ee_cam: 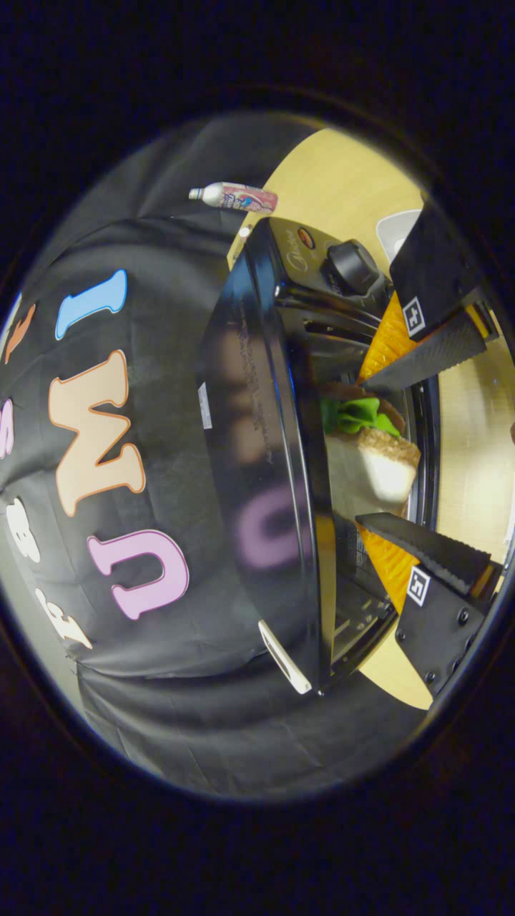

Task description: Open the toaster oven, put the food inside, and close the toaster oven door.

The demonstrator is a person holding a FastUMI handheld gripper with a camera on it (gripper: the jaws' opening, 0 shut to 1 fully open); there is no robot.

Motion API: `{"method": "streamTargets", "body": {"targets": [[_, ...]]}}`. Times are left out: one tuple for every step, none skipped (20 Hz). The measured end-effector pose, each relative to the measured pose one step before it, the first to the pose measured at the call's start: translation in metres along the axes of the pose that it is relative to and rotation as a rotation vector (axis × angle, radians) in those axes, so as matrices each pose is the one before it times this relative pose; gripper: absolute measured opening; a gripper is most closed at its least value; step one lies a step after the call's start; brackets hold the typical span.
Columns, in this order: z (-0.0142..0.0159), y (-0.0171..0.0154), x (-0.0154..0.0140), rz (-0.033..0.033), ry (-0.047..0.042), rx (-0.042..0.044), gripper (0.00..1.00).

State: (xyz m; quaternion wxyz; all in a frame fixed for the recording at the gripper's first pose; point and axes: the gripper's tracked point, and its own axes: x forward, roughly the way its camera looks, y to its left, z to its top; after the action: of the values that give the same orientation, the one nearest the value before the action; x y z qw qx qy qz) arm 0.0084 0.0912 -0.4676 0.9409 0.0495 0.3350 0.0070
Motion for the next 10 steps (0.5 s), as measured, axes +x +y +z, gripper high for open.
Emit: {"method": "streamTargets", "body": {"targets": [[-0.00396, -0.00125, -0.00295, 0.00164, 0.02586, 0.01044, 1.0], [-0.00455, -0.0016, -0.00379, 0.00119, 0.02522, 0.01519, 0.99], [-0.00207, -0.00162, -0.00262, 0.00687, 0.01641, 0.01507, 0.99], [-0.00332, -0.00424, -0.00432, 0.00016, 0.0285, 0.01051, 0.99], [-0.00308, -0.00415, -0.00523, -0.00015, 0.02724, 0.00942, 0.99], [-0.00039, -0.00173, -0.00373, 0.00511, 0.00583, 0.01485, 0.99], [-0.00018, -0.00167, -0.00306, 0.00492, 0.00641, 0.00692, 0.99], [-0.00447, -0.00109, -0.00189, 0.00422, 0.01626, 0.00041, 0.99], [-0.00106, 0.00019, -0.00337, 0.01078, 0.00624, 0.00155, 0.99], [-0.00066, 0.00028, -0.00341, 0.00912, -0.00014, 0.00183, 0.99]]}}
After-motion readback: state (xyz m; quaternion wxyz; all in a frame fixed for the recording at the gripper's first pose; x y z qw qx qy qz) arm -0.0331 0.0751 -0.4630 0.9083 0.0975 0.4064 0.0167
